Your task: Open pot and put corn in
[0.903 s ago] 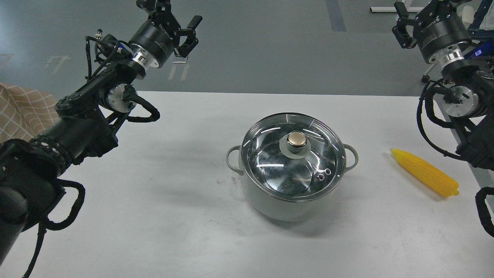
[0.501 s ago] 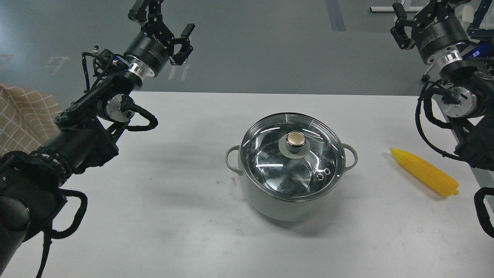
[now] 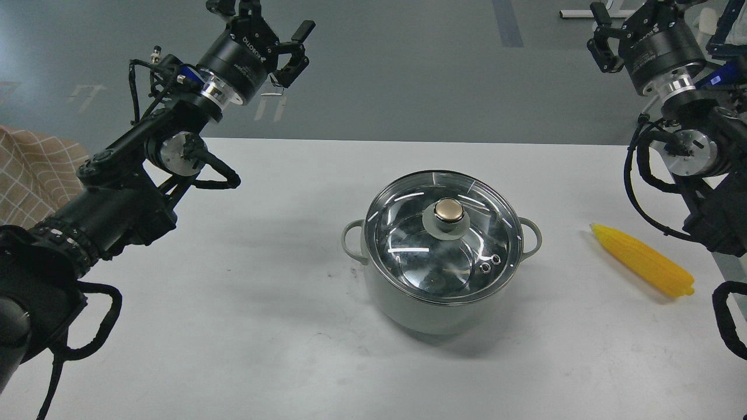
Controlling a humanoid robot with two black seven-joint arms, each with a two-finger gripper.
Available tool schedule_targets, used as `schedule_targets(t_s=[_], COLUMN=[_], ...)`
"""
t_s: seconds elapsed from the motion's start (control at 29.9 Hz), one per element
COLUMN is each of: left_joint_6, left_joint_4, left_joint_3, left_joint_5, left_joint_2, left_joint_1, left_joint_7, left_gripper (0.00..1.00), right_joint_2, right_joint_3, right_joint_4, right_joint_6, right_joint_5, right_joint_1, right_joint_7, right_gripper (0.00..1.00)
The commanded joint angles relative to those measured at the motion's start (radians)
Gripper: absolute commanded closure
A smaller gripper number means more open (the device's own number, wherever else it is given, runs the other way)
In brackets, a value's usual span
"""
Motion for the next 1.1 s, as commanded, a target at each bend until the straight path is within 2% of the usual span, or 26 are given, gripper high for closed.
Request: schedule_targets(t_s=[0.0,0.17,0.5,0.64,1.07], left_joint_6=[0.007,0.056,0.063,0.061,0.038], left_joint_4=[-0.001,-0.011,-0.051,-0.053,-0.077], left_joint_3=[0.0,-0.002,-0.014,-0.015,-0.018], left_joint_5=[0.001,0.001,-0.015,-0.015,-0.017], left_joint_2=[0.0,0.001,0.026,0.026,0.037], left_joint_1=[-0.009,-0.009,-0.008,-0.008,-0.008], left_joint_7=[0.011,0.063,0.066,0.066,0.061], left_gripper=[0.02,0.02,0.02,0.02,0.02], right_joint_2=[0.007,0.016,0.036,0.033,0.051], right_joint_3=[0.001,0.001,0.003,0.004,0.004], right_joint_4=[-0.001,-0.001,0.0,-0.016,-0.038], right_joint_6=[-0.001,0.0,0.022,0.067,0.067], right_joint_5=[0.0,0.0,-0.002,-0.002,-0.002], right_joint_1=[0.0,-0.001,0.01,0.011,0.02], right_joint_7=[0.0,0.0,0.0,0.0,0.0], right_gripper=[0.01,0.01,0.01,0.01,0.01])
